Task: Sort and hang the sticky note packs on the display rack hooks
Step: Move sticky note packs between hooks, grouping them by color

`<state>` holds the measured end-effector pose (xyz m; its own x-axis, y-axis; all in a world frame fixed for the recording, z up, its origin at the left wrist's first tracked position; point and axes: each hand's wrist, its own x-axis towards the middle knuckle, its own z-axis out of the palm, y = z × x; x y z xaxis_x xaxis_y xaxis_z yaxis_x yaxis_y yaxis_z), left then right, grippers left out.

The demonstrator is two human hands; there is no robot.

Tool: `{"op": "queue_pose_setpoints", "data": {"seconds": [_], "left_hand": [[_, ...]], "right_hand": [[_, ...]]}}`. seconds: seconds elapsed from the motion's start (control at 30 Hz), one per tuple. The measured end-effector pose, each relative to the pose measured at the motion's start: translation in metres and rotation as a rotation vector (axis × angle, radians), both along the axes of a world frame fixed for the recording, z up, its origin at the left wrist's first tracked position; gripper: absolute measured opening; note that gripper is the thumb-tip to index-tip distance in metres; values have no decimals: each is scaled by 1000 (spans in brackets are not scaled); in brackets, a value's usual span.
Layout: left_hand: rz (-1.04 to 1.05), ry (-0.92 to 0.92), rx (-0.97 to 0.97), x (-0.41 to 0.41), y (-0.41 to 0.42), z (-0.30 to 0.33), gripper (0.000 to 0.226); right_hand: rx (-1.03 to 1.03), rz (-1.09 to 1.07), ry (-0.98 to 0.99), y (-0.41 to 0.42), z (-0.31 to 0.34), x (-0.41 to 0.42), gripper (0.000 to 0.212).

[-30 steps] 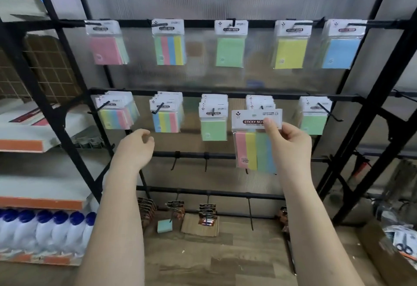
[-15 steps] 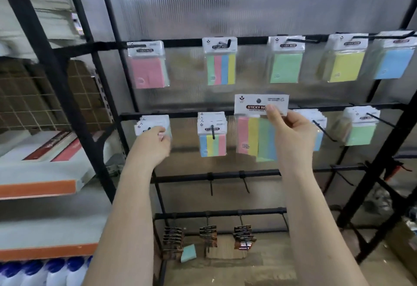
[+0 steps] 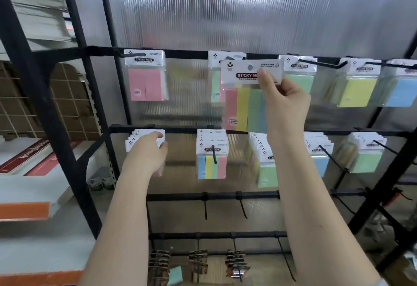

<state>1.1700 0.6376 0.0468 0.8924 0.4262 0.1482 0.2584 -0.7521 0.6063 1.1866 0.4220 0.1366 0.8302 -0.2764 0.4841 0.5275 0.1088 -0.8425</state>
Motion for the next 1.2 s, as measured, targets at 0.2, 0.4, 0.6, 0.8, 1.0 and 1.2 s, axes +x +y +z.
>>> {"op": "queue_pose_setpoints", "data": {"seconds": [0.2, 0.4, 0.6, 0.8, 1.0, 1.2], "left_hand": [[19, -22, 14, 21, 0, -1, 38], [21, -18, -4, 32, -1, -5, 39], [25, -31, -12, 35, 0, -6, 39], [11, -54, 26, 36, 2, -4, 39], [4, -85, 21, 40, 2, 0, 38], [8, -82, 27, 42, 1, 4, 38]], "right_hand": [[50, 36, -7, 7, 8, 22, 43], [71, 67, -17, 10, 10, 32, 48], [57, 80, -32, 12, 10, 36, 61], [38, 90, 30, 19, 2, 55, 50], [-6, -9, 72, 33, 4, 100, 48], [-35, -74, 134, 42, 7, 130, 40]]}}
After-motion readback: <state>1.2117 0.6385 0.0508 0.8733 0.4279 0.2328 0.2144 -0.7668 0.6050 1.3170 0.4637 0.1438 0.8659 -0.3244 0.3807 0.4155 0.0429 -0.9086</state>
